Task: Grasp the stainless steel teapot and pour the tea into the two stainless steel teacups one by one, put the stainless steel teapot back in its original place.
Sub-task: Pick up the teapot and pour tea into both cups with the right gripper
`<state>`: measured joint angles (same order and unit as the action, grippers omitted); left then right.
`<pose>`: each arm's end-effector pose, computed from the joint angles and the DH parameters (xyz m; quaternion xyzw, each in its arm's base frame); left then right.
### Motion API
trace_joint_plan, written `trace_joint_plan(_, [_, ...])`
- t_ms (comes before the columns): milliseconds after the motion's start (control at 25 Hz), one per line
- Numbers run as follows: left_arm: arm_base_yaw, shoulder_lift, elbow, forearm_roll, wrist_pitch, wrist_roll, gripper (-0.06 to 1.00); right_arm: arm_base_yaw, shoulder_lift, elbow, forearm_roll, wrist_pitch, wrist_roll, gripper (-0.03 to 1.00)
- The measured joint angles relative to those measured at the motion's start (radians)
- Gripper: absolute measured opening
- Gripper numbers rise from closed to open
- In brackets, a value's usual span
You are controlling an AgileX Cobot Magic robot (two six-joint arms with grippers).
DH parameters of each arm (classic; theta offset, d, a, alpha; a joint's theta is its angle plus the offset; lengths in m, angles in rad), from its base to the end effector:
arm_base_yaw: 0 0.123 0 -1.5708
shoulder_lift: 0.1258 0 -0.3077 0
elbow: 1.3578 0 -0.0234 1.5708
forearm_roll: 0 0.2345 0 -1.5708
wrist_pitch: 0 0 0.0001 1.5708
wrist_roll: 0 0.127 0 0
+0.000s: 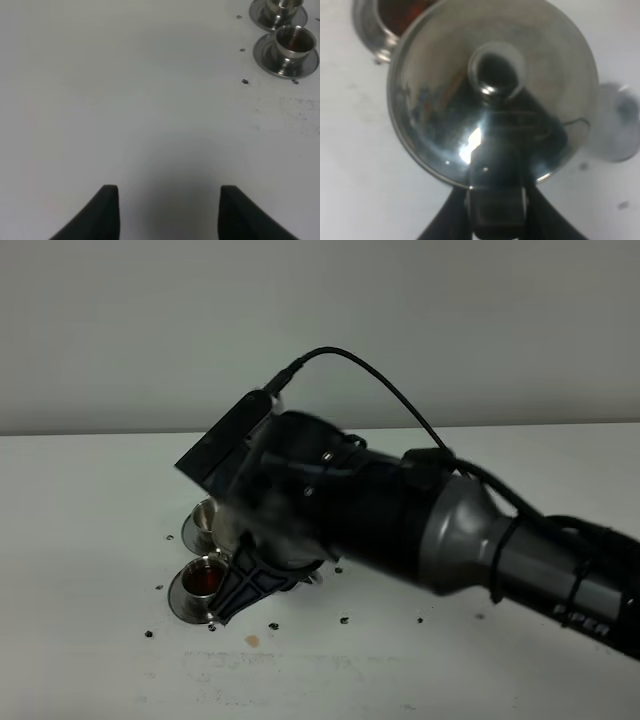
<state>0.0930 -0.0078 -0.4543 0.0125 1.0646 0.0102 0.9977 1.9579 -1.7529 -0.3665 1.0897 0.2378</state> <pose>-0.0074 0.0007 0.2389 -0.0359 0.8632 0.0322 0.5026 0.2684 0.3415 0.2755 -0.4086 0.8782 -0.0391 0.2456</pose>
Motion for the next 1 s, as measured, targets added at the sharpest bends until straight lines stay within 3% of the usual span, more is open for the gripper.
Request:
trace_joint_plan(120, [0.000, 0.000, 0.000, 0.000, 0.000, 0.000, 0.46, -0.059, -0.010, 0.002, 0.143, -0.034, -0.034, 0.20])
trace_joint_plan(280, [0.000, 0.000, 0.000, 0.000, 0.000, 0.000, 0.46, -0.121, -0.017, 0.081, 0.240, -0.163, -0.054, 0.20])
trace_joint_plan(640, [0.000, 0.000, 0.000, 0.000, 0.000, 0.000, 0.46, -0.182, -0.023, 0.353, 0.315, -0.447, -0.053, 0.20])
trace_joint_plan(1000, [0.000, 0.000, 0.000, 0.000, 0.000, 0.000, 0.46, -0.183, -0.023, 0.472, 0.340, -0.611, -0.052, 0.20])
